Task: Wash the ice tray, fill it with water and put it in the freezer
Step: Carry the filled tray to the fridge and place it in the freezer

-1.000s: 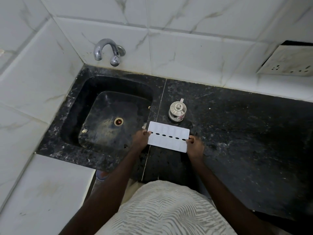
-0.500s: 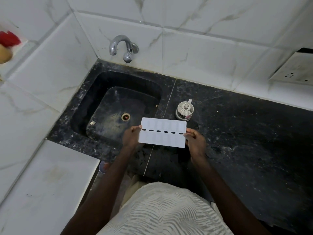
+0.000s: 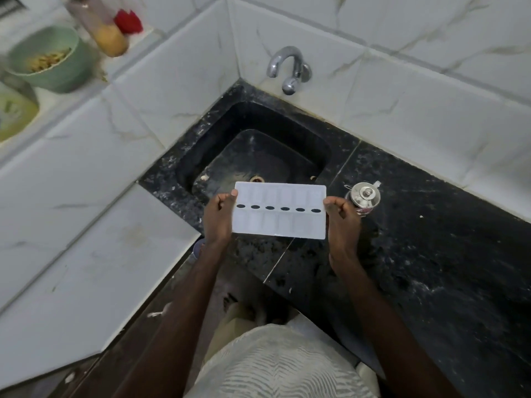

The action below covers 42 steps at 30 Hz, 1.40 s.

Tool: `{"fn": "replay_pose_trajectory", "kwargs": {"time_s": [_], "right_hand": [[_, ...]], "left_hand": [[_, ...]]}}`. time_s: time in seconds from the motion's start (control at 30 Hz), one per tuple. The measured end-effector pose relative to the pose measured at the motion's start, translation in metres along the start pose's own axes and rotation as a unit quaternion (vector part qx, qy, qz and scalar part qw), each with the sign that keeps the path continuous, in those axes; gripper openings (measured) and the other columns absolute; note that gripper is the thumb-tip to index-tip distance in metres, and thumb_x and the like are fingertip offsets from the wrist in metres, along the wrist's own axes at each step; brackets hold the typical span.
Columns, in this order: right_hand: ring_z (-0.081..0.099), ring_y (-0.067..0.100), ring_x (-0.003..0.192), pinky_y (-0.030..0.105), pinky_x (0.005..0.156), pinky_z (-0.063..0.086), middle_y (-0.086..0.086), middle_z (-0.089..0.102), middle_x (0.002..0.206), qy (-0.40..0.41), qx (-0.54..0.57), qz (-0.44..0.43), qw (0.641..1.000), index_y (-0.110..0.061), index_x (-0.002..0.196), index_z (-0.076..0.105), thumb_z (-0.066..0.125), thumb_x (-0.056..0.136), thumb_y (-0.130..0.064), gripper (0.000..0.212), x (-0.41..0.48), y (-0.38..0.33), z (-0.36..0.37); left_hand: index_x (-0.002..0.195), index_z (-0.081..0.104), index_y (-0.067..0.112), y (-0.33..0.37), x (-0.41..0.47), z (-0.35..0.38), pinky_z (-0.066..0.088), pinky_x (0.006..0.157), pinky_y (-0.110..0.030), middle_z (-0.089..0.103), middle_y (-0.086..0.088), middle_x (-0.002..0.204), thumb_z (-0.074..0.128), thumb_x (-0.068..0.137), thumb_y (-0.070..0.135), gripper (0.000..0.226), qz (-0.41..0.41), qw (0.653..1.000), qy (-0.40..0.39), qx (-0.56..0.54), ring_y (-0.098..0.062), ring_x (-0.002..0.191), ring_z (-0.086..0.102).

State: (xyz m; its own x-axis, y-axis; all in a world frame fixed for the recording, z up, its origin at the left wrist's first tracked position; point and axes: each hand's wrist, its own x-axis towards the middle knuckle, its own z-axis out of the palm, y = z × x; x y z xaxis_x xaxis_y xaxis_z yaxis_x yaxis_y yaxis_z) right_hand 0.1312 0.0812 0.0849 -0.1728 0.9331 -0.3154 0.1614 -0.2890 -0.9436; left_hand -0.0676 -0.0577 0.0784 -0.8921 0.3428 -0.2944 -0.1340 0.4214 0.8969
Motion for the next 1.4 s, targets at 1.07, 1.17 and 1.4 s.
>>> {"fn": "replay_pose_trajectory", "kwargs": {"time_s": [1.07,1.17,1.4], "right_hand": [[0.062,0.011,0.078,0.038,0.077,0.056,-0.003,0.071,0.083,-0.238,-0.096,-0.087,0.963,-0.023,0.089,0.072,0.069,0.092,-0.028,0.006,-0.244,0.035,0.119],[0.058,0.004,0.072,0.024,0.069,0.05,-0.004,0.068,0.08,-0.266,-0.097,-0.101,0.954,-0.016,0.094,0.073,0.069,0.095,-0.022,0.007,-0.262,0.042,0.136],[0.063,0.008,0.075,0.03,0.072,0.053,-0.002,0.071,0.084,-0.328,-0.126,-0.117,0.929,-0.022,0.09,0.071,0.071,0.093,-0.022,0.003,-0.301,0.053,0.176]], "left_hand": [[0.108,0.074,0.005,-0.118,-0.181,-0.273,0.055,0.072,-0.021,0.073,0.011,0.087,0.067,0.098,0.015,0.016,-0.047,0.925,0.262,-0.271,-0.001,0.077,0.066],[0.106,0.077,0.008,-0.13,-0.193,-0.296,0.056,0.085,-0.031,0.076,0.004,0.098,0.07,0.097,0.018,0.015,-0.053,0.91,0.287,-0.296,-0.009,0.09,0.068],[0.108,0.077,0.005,-0.15,-0.218,-0.336,0.055,0.075,-0.021,0.078,0.006,0.097,0.072,0.096,0.016,0.017,-0.062,0.861,0.373,-0.341,-0.005,0.088,0.07]]}}
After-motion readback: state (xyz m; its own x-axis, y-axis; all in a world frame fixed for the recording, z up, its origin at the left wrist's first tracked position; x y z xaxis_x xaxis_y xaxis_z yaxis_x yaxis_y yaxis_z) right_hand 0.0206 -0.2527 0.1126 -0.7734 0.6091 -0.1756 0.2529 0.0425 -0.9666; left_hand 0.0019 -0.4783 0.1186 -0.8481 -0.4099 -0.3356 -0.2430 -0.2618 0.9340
